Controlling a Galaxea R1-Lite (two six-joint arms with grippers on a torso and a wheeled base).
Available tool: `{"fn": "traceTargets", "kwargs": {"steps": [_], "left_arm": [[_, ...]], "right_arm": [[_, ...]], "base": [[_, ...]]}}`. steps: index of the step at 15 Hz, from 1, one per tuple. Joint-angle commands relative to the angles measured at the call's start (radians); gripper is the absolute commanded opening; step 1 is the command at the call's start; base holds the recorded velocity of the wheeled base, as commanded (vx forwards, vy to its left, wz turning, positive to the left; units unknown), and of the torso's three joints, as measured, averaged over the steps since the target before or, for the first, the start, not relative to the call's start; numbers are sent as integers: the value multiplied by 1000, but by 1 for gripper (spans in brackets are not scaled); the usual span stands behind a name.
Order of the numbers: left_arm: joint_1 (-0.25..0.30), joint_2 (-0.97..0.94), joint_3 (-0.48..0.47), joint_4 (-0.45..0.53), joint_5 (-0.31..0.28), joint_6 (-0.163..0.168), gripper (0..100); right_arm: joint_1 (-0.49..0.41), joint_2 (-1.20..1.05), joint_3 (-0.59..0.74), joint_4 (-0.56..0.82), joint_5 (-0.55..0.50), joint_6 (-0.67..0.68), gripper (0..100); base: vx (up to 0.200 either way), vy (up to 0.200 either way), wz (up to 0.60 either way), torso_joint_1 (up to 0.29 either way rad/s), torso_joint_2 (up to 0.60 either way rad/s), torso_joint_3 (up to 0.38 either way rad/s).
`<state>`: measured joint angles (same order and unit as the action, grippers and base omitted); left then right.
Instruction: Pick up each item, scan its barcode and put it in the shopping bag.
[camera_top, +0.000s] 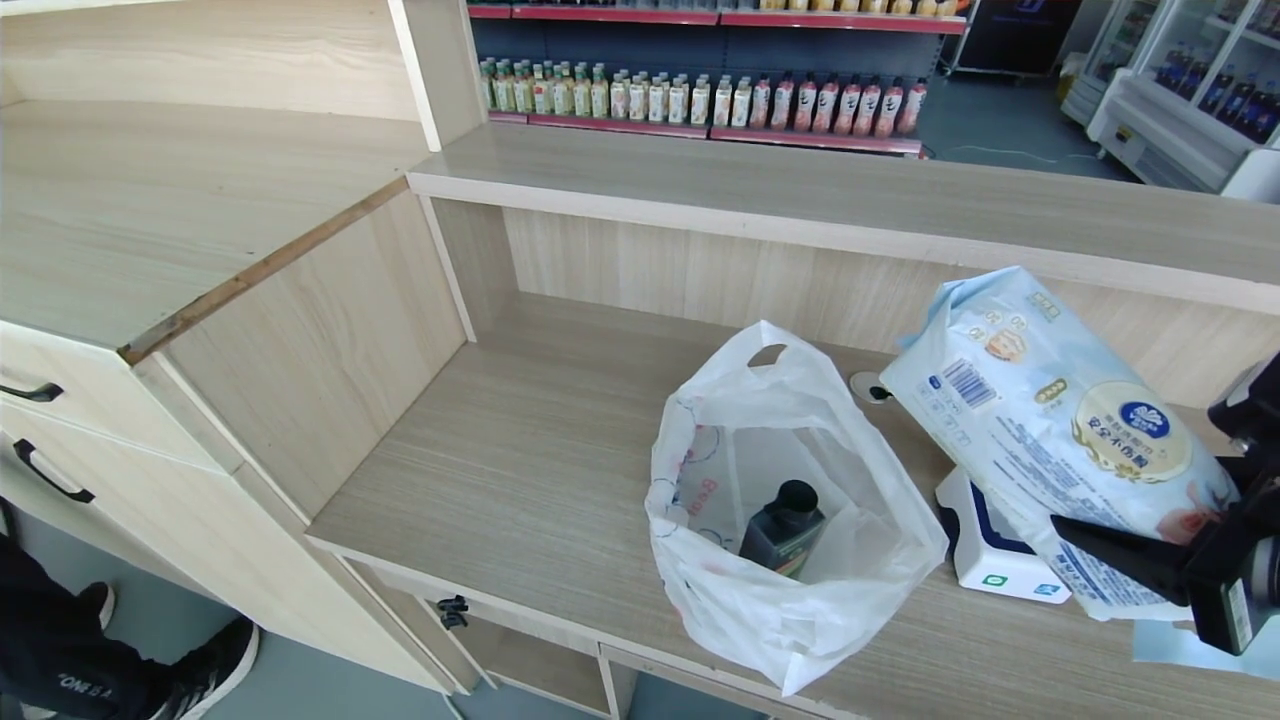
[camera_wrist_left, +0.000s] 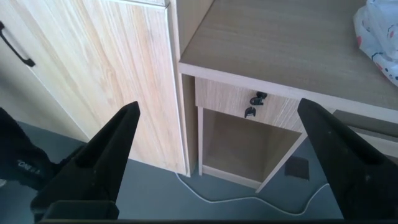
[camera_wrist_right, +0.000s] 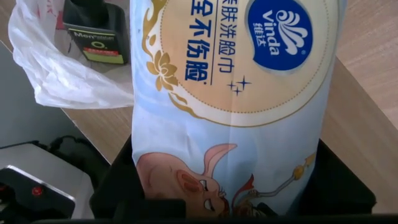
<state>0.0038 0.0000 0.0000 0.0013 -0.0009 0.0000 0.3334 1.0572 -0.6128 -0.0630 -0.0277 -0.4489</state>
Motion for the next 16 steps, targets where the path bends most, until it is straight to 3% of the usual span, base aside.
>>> {"fn": "traceTargets", "kwargs": {"steps": [1, 10, 15, 16], "left_arm": [[1, 0, 0, 0, -1, 0, 100], [1, 0, 0, 0, -1, 0, 100], [1, 0, 0, 0, -1, 0, 100], [1, 0, 0, 0, -1, 0, 100]], "right_arm": [[-2, 24, -7, -9, 0, 3, 0], [-79, 44, 7, -67, 0, 27, 0], [-91, 173, 25, -136, 8, 309, 0], [-90, 207, 16, -178, 52, 334, 0]], "base": [[0, 0, 600, 2, 2, 2], [0, 0, 67, 0, 1, -1], [0, 0, 0, 0, 0, 0], [0, 0, 0, 0, 0, 0]]}}
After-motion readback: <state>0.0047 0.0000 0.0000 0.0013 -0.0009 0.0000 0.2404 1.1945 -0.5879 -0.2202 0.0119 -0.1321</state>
